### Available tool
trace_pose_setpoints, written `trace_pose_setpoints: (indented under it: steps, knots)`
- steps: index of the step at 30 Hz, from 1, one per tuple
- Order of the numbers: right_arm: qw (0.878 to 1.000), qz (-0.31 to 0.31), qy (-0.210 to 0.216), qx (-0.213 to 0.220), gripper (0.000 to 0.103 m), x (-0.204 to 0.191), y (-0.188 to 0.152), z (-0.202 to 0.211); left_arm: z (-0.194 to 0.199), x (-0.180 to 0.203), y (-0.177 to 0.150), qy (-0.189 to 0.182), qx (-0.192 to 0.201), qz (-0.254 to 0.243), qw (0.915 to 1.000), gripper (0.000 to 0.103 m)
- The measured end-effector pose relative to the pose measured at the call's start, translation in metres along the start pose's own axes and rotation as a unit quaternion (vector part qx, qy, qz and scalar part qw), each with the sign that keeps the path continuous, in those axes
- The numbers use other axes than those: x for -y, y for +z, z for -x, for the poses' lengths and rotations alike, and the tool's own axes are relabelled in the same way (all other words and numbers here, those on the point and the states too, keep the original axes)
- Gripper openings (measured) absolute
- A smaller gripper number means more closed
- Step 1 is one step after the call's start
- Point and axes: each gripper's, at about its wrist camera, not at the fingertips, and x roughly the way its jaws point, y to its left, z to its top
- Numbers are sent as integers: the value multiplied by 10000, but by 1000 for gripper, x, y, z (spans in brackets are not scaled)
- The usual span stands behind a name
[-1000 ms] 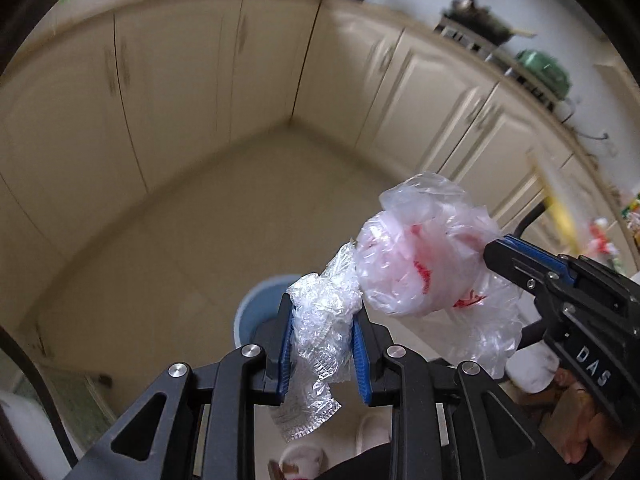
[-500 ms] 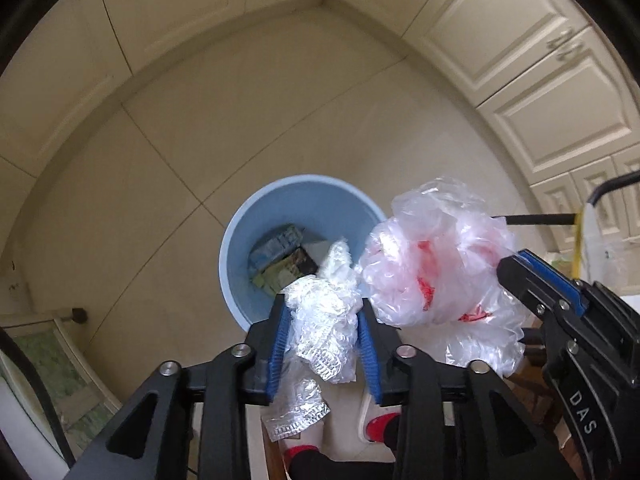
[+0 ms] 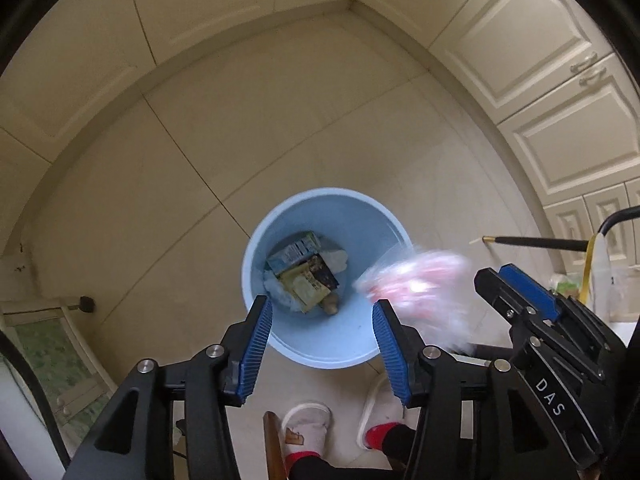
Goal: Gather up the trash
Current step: 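Carry both plastic items over the blue bin and open both tools, then raise both tools from the bin and return toward the table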
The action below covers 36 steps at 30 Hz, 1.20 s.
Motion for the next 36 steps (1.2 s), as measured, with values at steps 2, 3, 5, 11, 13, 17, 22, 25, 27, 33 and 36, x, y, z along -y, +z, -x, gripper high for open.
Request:
trace_pose_setpoints:
  steps: [2,3,5,11,13,17,22,25,27,33,36]
  knots:
    - [9999,53,3,121,37,-4,0,10,17,11,-13,94,125,-12,9999,50]
    - [9998,63,29,164,39,-8,1,12,21,11,-16,110,164,-7,9998,50]
    - [9996,107,75,266,42,-12,0,26,35,20,-23,143,321,43,9994,50]
    - [9972,230,-56,713,63,-35,-5,91,99,32,-50,267,975,11,9949,50]
    - [9944,337,-82,994,67,-45,-8,122,129,38,-63,221,1310,-3,9911,51]
    - [9865,518,-227,1538,89,-61,-22,189,186,52,-91,194,2037,-56,9788,63]
    - [9696,640,-433,2324,99,-77,-44,275,258,86,-136,88,2993,-217,9539,72]
    - [9551,660,-635,2819,103,-80,-61,326,296,116,-171,70,3608,-430,9316,80]
    - [9433,644,-813,3153,103,-82,-74,358,306,135,-197,166,3939,-563,9173,85]
    - [9096,463,-950,4017,103,-76,-117,445,338,195,-275,130,4814,-932,8715,91]
    - [8940,338,-1038,4345,103,-73,-142,480,342,218,-309,132,5227,-1048,8459,96]
